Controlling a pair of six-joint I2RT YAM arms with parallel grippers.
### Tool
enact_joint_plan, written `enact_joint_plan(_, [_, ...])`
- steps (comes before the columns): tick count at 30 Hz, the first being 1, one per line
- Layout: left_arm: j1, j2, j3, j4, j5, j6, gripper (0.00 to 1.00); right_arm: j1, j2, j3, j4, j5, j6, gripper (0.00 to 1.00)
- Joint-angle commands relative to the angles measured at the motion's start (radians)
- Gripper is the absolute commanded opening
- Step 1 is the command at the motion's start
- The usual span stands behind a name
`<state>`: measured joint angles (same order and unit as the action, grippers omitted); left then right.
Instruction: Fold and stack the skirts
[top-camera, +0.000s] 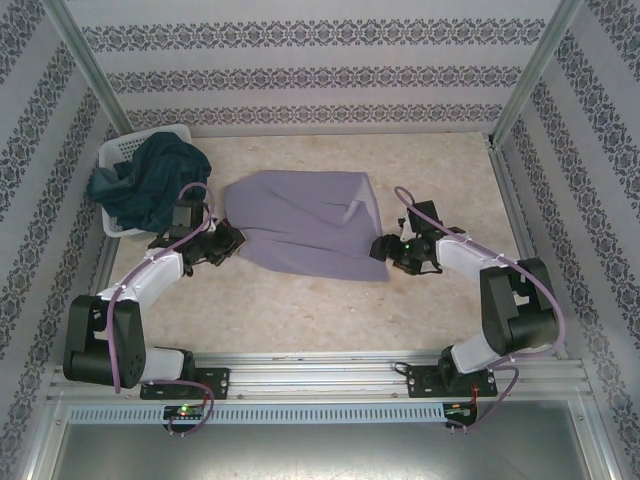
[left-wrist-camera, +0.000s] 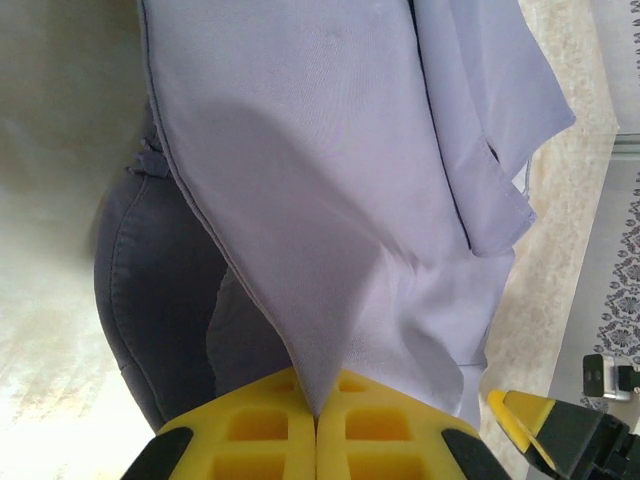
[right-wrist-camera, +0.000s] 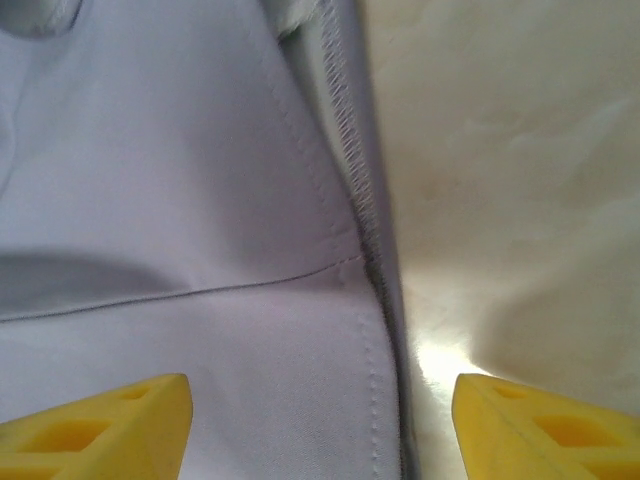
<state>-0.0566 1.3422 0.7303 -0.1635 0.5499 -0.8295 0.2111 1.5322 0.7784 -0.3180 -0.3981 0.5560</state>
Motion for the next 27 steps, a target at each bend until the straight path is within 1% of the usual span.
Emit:
enact_joint_plan(1, [0.016, 0.0, -0.004, 0.039, 0.011, -0.014, 0.07, 0.028, 0.029, -0.013, 0.002, -0.013, 0.004, 0.62])
enact_joint_plan(3, [0.018, -0.003, -0.003, 0.033, 0.013, -0.007, 0.07, 0.039, 0.035, -0.011, 0.003, -0.007, -0.001, 0.56])
enact_joint_plan(7, [0.021, -0.009, -0.01, 0.03, 0.011, -0.004, 0.07, 0.048, 0.057, -0.005, -0.007, 0.021, -0.004, 0.49])
enact_joint_plan(11, [0.027, -0.015, -0.015, 0.028, 0.015, -0.004, 0.07, 0.051, 0.074, -0.005, 0.0, 0.007, -0.002, 0.35])
enact_joint_plan(13, [0.033, -0.022, -0.014, 0.02, 0.015, 0.002, 0.07, 0.053, 0.059, -0.01, 0.0, 0.026, -0.001, 0.22])
enact_joint_plan(15, [0.04, -0.039, -0.006, -0.003, 0.01, 0.013, 0.07, 0.043, 0.012, -0.014, 0.005, 0.038, 0.003, 0.05])
enact_joint_plan(16, [0.044, -0.052, 0.0, -0.023, 0.004, 0.025, 0.07, 0.036, -0.032, -0.017, 0.015, 0.036, 0.006, 0.0])
enact_joint_plan(20, [0.049, -0.122, 0.074, -0.151, -0.037, 0.092, 0.07, 0.01, -0.217, 0.015, 0.011, 0.022, -0.026, 0.0])
enact_joint_plan(22, [0.049, -0.165, 0.141, -0.22, -0.056, 0.126, 0.07, -0.012, -0.315, 0.041, 0.017, 0.015, -0.041, 0.0])
enact_joint_plan(27, [0.049, -0.232, 0.321, -0.298, -0.043, 0.175, 0.07, -0.048, -0.486, 0.102, 0.083, -0.001, -0.073, 0.0])
